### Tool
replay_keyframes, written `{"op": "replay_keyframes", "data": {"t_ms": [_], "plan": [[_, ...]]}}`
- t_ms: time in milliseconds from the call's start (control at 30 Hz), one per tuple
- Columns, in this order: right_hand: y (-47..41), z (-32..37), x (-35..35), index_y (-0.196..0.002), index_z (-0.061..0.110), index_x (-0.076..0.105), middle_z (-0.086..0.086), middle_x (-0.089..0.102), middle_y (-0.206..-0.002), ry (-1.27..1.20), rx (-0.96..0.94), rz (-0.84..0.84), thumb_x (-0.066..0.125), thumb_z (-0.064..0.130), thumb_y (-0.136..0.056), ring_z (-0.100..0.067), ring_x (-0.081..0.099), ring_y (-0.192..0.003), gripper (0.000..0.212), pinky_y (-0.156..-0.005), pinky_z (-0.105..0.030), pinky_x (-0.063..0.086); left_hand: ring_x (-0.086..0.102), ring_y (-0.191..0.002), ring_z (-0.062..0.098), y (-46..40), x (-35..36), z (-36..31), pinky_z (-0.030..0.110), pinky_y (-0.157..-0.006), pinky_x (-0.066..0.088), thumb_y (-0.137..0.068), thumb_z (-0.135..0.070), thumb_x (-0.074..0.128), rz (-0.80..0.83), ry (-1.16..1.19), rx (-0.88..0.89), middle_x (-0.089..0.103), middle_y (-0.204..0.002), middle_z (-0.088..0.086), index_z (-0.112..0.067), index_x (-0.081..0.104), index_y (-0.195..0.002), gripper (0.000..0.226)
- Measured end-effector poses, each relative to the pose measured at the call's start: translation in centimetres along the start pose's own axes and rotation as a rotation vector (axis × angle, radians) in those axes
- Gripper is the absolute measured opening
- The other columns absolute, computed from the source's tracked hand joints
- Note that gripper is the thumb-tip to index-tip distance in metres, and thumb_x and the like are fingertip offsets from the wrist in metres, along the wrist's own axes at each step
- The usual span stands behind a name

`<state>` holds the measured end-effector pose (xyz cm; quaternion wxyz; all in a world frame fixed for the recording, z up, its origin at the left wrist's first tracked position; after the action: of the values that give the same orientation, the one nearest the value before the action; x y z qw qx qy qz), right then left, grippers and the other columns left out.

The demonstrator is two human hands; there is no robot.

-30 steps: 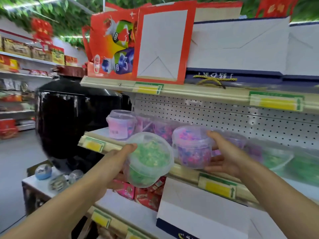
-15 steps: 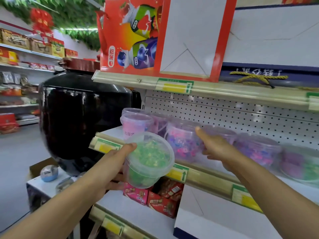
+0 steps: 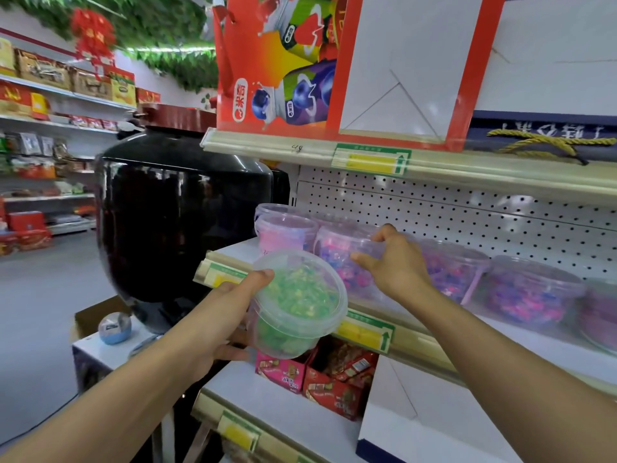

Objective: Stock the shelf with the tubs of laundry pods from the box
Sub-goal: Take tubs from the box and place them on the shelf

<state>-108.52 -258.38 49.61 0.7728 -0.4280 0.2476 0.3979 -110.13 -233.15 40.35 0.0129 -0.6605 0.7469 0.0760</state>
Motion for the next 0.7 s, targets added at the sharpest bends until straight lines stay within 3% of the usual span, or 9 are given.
{"op": "replay_keyframes", "data": {"t_ms": [133,200,267,333,400,467,567,700], "plan": [[0.3,0.2,0.9,-0.12,0.016,0.039,-0.004,0.052,-0.074,0.109,-0.044,0.014,0.059,0.037,-0.089,-0.031,0.058,-0.082,0.042,-0.069,-0.038,0.049,0.067,-0.081,0.026,-0.1,-0.1,0.2,0.033,-0.063,0.051,-0.078,-0.064,0.053,0.008,-0.014,0.001,0.066,-0.105,0.015,-0.019,0.057,-0.111,0.056],[0.7,-0.5,1.5,-0.134,0.021,0.031,-0.01,0.056,-0.094,0.185,-0.077,0.094,0.053,0.033,-0.093,-0.034,0.059,-0.09,0.049,-0.077,-0.043,0.051,0.067,-0.081,0.025,0.0,0.1,0.1,0.032,-0.062,0.05,-0.079,-0.064,0.053,0.015,-0.016,0.008,0.065,-0.106,0.016,-0.019,0.057,-0.112,0.056],[1.2,-1.4,1.4,-0.145,0.028,0.015,-0.018,0.046,-0.126,0.197,-0.093,0.16,0.051,0.027,-0.094,-0.035,0.056,-0.099,0.063,-0.083,-0.044,0.049,0.068,-0.083,0.026,0.2,0.6,-0.1,0.032,-0.062,0.051,-0.079,-0.063,0.053,0.027,-0.019,0.024,0.065,-0.107,0.018,-0.021,0.057,-0.112,0.054],[2.1,-1.7,-0.6,-0.148,0.028,0.011,-0.018,0.042,-0.133,0.148,-0.128,0.113,0.051,0.018,-0.092,-0.033,0.054,-0.104,0.069,-0.08,-0.039,0.046,0.067,-0.089,0.028,0.4,1.4,-0.4,0.035,-0.068,0.053,-0.079,-0.063,0.053,0.039,-0.021,0.036,0.064,-0.108,0.018,-0.022,0.056,-0.112,0.052],[4.0,-1.3,-3.5,-0.145,0.025,0.023,-0.011,0.046,-0.132,0.072,-0.228,0.039,0.054,0.012,-0.089,-0.028,0.051,-0.112,0.066,-0.085,-0.037,0.045,0.066,-0.091,0.029,0.8,2.6,-0.8,0.037,-0.071,0.054,-0.08,-0.062,0.053,0.051,-0.001,0.046,0.065,-0.105,0.017,-0.022,0.056,-0.109,0.049],[6.9,-0.9,-5.9,-0.138,0.031,0.034,0.0,0.047,-0.134,-0.036,-0.342,0.053,0.059,0.018,-0.087,-0.018,0.046,-0.122,0.059,-0.099,-0.036,0.04,0.066,-0.089,0.029,1.2,4.2,-1.3,0.038,-0.072,0.054,-0.082,-0.061,0.052,0.072,0.01,0.063,0.064,-0.097,0.016,-0.022,0.056,-0.1,0.043],[11.3,-1.3,-7.5,-0.138,0.043,0.029,0.015,0.04,-0.141,-0.063,-0.428,0.179,0.065,0.037,-0.084,-0.004,0.036,-0.129,0.066,-0.104,-0.029,0.033,0.064,-0.079,0.028,2.2,7.9,-2.6,0.036,-0.072,0.053,-0.086,-0.057,0.047,0.13,0.048,0.095,0.062,-0.077,0.01,-0.025,0.056,-0.087,0.033],[13.6,-4.5,-9.4,-0.14,0.046,0.024,0.017,0.035,-0.146,-0.026,-0.389,0.156,0.069,0.048,-0.077,-0.001,0.032,-0.13,0.077,-0.105,-0.022,0.03,0.067,-0.078,0.028,4.0,14.1,-3.9,0.039,-0.08,0.053,-0.087,-0.058,0.045,0.23,0.092,0.125,0.068,-0.083,0.01,-0.026,0.057,-0.087,0.034]]}}
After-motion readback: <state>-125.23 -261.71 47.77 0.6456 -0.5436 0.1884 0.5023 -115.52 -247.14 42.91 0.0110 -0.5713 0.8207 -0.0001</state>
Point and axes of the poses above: each hand's wrist, its own y-axis away from the middle knuckle, its own x-axis out of the palm, z = x × y, the point moved 10 cm from there along -y, towards the middle knuckle
